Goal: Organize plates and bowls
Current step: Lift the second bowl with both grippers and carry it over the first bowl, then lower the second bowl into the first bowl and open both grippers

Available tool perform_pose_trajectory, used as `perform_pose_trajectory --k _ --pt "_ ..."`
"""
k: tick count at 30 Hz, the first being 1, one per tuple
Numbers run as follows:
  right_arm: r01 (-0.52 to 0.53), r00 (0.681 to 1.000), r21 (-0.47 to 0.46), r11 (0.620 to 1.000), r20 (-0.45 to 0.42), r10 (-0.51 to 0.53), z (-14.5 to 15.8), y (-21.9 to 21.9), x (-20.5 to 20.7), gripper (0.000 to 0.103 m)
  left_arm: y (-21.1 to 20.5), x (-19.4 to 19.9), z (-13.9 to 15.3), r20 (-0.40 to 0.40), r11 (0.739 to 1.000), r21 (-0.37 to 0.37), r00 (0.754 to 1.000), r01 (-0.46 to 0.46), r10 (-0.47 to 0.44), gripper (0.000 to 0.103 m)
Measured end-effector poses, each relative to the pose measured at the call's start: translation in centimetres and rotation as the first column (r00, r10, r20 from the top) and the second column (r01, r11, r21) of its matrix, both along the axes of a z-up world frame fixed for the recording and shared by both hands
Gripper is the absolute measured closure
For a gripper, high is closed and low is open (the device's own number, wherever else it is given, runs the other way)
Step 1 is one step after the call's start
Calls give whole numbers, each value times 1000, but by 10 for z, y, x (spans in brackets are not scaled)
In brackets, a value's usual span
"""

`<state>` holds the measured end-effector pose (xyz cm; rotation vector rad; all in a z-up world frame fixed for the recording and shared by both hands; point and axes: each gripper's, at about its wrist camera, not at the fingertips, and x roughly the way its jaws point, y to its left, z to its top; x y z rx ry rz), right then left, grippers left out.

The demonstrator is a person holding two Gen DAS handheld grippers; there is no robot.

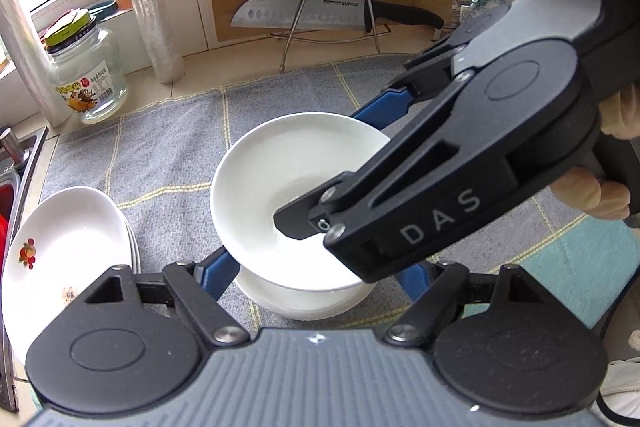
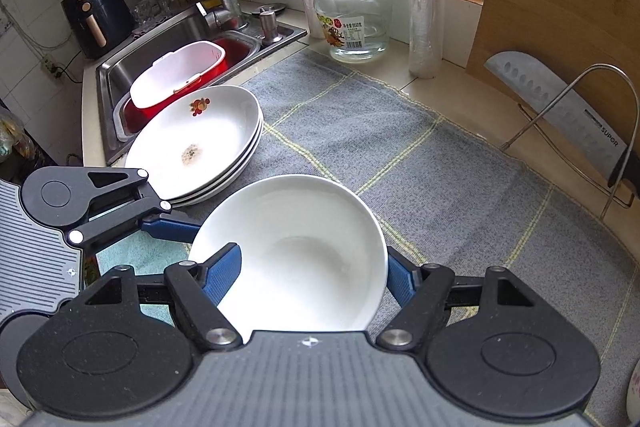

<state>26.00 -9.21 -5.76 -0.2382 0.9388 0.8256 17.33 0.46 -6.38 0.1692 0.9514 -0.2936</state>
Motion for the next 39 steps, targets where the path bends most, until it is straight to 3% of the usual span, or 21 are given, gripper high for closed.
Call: perform_pose_trajectory --k 9,39 --pt "14 999 -7 1000 -53 -14 -16 5 5 23 5 3 -7 -44 1000 -25 999 -2 1 21" --pt "-4 998 -27 1000 -56 3 -20 5 6 22 2 6 -13 -50 999 41 998 26 -24 15"
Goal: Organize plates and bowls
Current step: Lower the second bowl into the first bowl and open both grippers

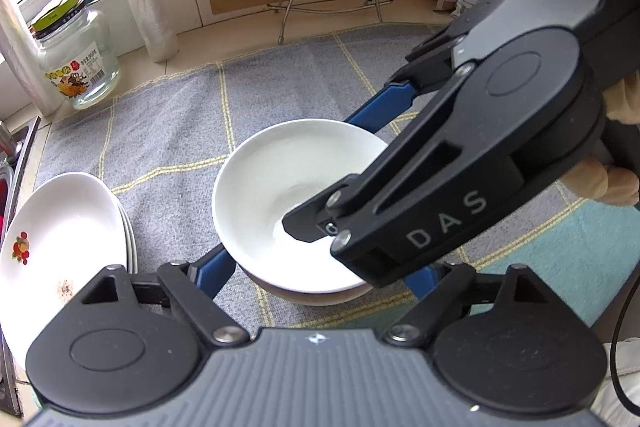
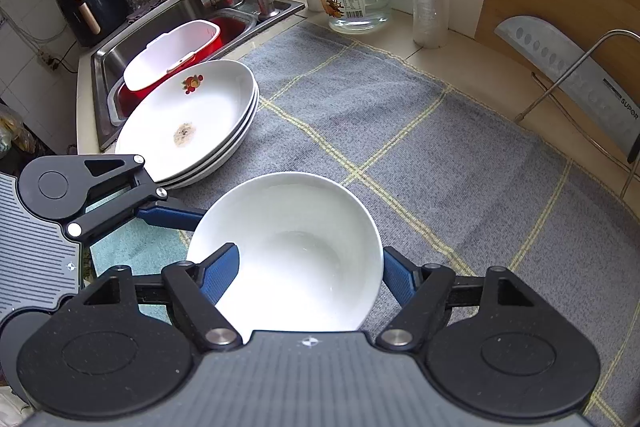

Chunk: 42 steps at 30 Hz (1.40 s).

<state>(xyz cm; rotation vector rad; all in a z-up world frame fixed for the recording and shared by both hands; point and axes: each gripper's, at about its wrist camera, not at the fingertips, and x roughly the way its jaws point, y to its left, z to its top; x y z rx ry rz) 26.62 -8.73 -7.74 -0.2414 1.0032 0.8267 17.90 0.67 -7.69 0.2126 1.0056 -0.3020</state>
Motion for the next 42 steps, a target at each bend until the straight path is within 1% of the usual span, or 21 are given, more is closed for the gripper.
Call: perform_pose_trajectory --k 8,11,16,21,26,34,38,42 --pt "6 1000 -2 1000 6 -6 1 -2 -1 21 2 -6 6 13 1000 2 1000 14 -14 15" --pt "11 1000 -11 1000 8 -11 -1 -3 -1 16 6 -11 11 27 1000 -12 999 19 -19 11" --pt "3 1000 -1 1000 10 -3 -1 -2 -3 6 7 -14 12 31 1000 -17 999 18 -17 11" --pt "-20 1000 -6 1000 11 21 -3 5 -6 3 7 -18 15 38 999 -36 999 22 -21 11" --pt "-31 999 -20 999 16 31 -5 9 -9 2 6 -24 18 56 997 -48 997 54 -52 11" --pt "-21 1000 -36 999 19 21 -8 11 -11 2 4 -29 15 50 995 -63 996 81 -78 11" --pt "-7 1000 -26 1000 25 8 -6 8 -11 2 5 -30 15 50 995 -66 996 80 -76 11" --pt "44 997 -4 999 68 -44 4 -6 -14 0 7 -31 23 72 993 -91 995 81 -74 11"
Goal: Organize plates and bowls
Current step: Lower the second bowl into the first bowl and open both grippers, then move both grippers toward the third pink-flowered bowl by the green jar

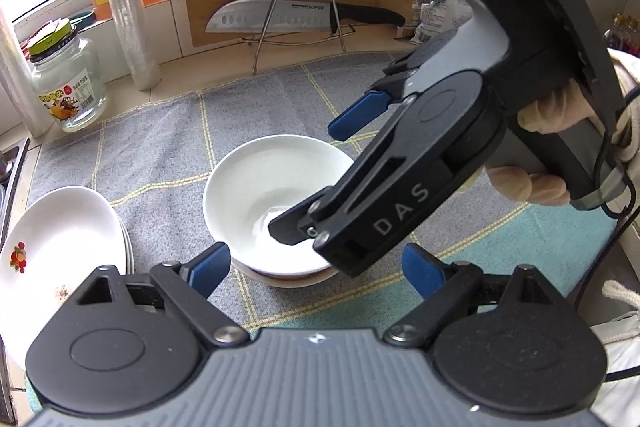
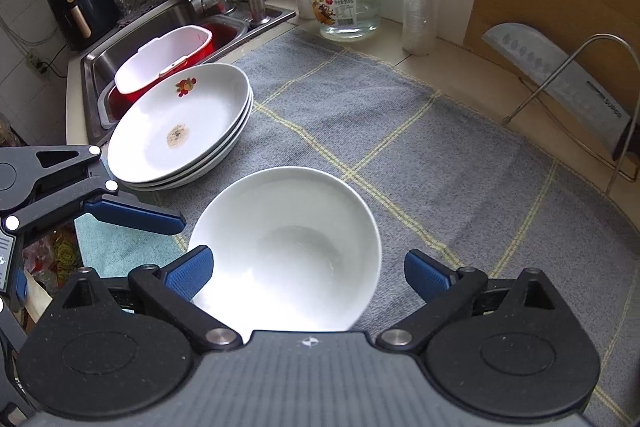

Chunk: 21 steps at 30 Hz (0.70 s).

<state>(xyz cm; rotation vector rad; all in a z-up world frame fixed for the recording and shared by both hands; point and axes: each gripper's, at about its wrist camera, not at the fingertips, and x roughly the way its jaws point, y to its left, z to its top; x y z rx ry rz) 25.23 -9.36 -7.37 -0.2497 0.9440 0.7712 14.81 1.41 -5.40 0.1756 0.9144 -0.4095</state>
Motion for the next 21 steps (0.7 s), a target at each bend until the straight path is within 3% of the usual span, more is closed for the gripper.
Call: perform_pose_trajectory --k 5,12,21 --pt "132 989 14 991 66 -133 12 -40 -7 0 -8 -3 8 57 999 -28 998 40 -39 10" --pt "312 937 16 950 156 -311 18 -116 -22 0 -49 5 15 125 996 -47 989 80 -74 10" --pt "360 907 -31 933 245 -342 1 -218 -28 0 -136 20 7 129 999 -48 992 -1 7 6"
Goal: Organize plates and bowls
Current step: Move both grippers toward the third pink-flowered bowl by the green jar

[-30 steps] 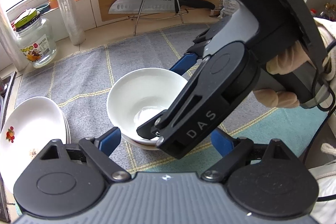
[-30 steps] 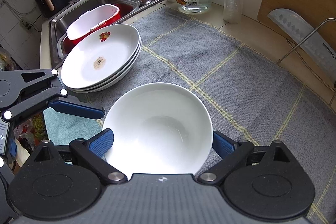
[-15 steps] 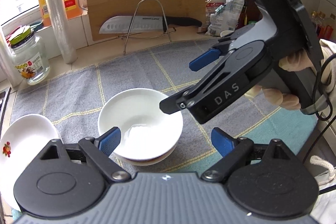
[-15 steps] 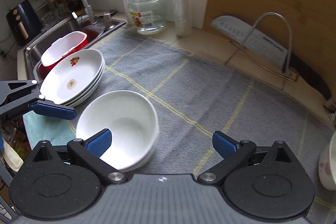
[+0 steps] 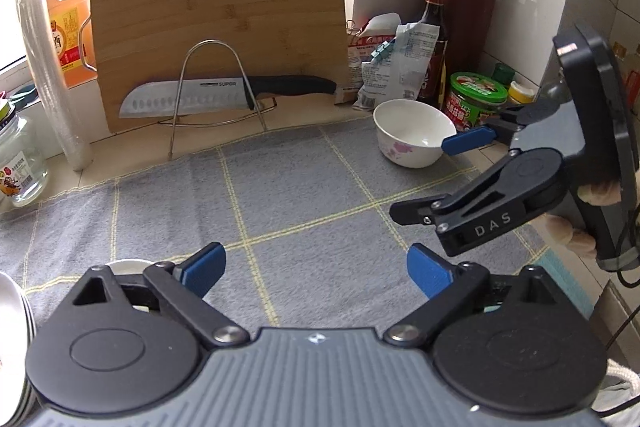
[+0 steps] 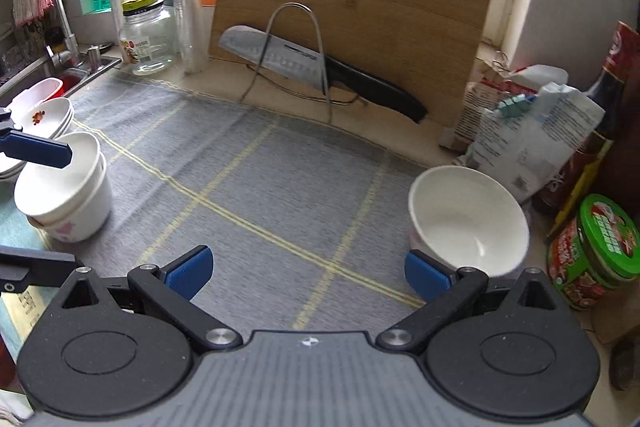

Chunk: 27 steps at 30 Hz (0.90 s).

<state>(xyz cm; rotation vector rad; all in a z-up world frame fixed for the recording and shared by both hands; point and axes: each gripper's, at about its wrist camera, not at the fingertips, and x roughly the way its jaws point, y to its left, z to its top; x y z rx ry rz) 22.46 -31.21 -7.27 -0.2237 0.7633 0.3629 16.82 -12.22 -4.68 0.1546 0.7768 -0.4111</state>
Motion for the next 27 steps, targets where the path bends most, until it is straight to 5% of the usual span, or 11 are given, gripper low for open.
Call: perform_pose_trajectory --k 11,27 --pt "48 999 -8 999 -14 -48 -21 -83 5 0 -70 26 -5 -58 999 22 997 -43 44 6" --pt "88 996 -35 996 -11 -88 -47 -104 34 0 -137 124 -17 -147 1000 6 989 7 -6 6"
